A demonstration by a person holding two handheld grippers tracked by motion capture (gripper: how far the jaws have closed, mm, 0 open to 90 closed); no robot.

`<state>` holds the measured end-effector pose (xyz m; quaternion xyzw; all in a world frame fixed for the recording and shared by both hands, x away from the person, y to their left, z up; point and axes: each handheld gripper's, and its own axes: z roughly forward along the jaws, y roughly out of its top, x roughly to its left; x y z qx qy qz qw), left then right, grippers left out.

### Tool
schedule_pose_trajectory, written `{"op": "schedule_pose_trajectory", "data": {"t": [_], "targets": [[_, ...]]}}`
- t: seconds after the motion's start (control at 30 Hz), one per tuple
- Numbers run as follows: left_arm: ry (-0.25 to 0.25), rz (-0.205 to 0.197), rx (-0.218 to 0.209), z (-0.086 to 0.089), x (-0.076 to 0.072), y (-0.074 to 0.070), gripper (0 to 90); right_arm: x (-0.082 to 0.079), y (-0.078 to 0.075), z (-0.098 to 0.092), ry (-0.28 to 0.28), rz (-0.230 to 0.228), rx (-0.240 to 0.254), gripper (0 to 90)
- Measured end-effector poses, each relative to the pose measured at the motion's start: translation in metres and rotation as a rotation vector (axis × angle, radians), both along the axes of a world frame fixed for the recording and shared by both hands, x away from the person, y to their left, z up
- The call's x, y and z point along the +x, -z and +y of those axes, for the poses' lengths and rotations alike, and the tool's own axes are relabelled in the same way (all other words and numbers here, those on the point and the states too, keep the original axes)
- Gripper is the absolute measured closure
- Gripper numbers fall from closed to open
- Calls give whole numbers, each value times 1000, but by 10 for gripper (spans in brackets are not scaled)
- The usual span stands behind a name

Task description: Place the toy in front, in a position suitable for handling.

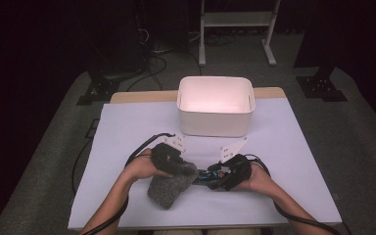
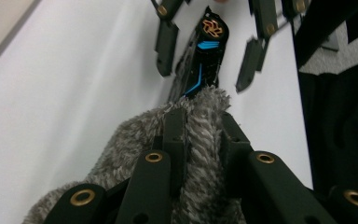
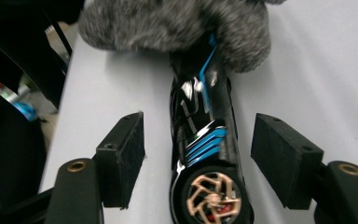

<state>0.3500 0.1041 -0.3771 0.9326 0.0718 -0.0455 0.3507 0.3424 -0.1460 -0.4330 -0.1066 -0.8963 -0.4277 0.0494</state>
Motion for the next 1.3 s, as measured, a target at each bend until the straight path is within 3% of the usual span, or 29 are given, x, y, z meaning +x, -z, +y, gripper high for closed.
{"op": "schedule_pose_trajectory", "data": {"t": [0.2, 0.33, 0.53, 0.6, 0.7, 0.8, 1.1, 1.3], "targets": [[37, 2, 17, -2, -10, -2, 770, -2, -6, -5, 16, 27, 42, 298], [60, 2, 36, -4, -18, -2, 770, -4, -7, -7, 24, 31, 44, 287], [95, -7, 65, -7, -29, -2, 768, -9, -1, -7, 38, 36, 13, 260], [99, -14, 67, -7, -31, -2, 768, -13, 3, -6, 33, 19, -11, 259], [108, 0, 56, -7, -33, 0, 769, -20, 9, -4, 43, -3, -46, 224], [119, 3, 51, -8, -36, 2, 769, -24, 14, -2, 56, 2, -57, 196], [122, -3, 45, -11, -41, 7, 768, -36, 17, 0, 60, -79, -79, 172], [96, -7, 63, -10, -36, 16, 768, -38, 25, 1, 36, -40, -96, 161]]}}
